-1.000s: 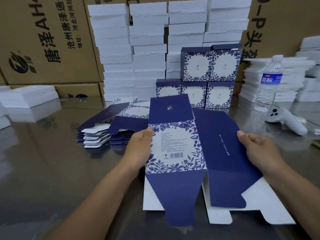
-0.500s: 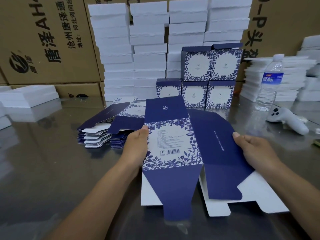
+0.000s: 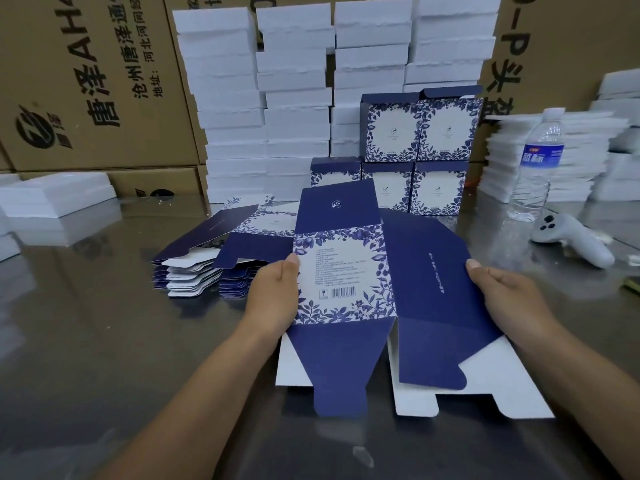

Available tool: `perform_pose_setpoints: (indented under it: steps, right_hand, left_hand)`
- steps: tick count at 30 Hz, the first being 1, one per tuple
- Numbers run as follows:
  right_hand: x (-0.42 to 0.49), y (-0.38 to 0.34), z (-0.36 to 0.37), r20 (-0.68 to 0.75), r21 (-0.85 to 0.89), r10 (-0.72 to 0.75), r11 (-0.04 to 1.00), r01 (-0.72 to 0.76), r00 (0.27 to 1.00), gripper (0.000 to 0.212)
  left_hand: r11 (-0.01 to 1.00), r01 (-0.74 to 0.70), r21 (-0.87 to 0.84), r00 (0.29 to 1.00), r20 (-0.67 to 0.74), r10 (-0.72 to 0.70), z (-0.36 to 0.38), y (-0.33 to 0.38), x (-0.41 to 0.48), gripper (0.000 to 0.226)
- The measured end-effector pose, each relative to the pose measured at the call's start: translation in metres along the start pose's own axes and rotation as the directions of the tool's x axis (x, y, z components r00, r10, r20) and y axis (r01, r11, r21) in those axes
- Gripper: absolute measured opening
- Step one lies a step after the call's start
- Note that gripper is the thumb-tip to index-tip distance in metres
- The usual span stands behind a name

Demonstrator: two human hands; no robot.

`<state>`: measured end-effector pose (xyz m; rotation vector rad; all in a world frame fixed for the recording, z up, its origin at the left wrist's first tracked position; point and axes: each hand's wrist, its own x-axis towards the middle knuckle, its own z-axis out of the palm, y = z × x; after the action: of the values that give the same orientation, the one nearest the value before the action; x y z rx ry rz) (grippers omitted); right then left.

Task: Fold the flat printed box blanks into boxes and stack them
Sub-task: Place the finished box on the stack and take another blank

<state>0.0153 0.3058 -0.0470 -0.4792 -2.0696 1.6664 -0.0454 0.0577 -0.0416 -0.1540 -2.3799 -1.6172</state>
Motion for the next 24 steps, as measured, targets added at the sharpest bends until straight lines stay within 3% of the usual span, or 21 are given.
perform_pose_setpoints:
  steps: [4, 8, 17, 20, 24]
  right_hand:
    - [-0.0013, -0.0013, -0.0007, 0.053, 0.041, 0.018, 0.999, -0.02, 0.998, 0.046]
    - [-0.001, -0.0021, 0.0001, 0.079, -0.059, -0.011, 0.998, 0.016, 0.997, 0.041]
    - [0.0005, -0.003, -0.0051, -0.012, -0.034, -0.044, 0.998, 0.044, 0.999, 0.049]
    - [0.0006, -0.004, -0.0078, -0.054, -0.025, -0.027, 0.999, 0.026, 0.998, 0.051]
    - [0.0019, -0.0029, -0.006, -0.031, -0.013, -0.013, 1.0, 0.012, 0.999, 0.052]
  left_hand:
    - [1.0, 0.006, -0.011, 0.999, -0.04, -0.007, 0.0005, 0.0, 0.0002, 0.047]
    - [0.999, 0.019, -0.044, 0.998, -0.056, -0.022, -0.0008, -0.0022, 0.0021, 0.046]
    - [0.941, 0.203, -0.271, 0.978, 0.093, -0.185, 0.0031, -0.0016, 0.0012, 0.04]
    - [0.972, 0.11, -0.206, 0.985, 0.15, -0.08, 0.0035, -0.0024, -0.0014, 0.04]
    - [0.987, 0.012, -0.161, 0.997, 0.072, -0.001, 0.0006, -0.0029, -0.0006, 0.033]
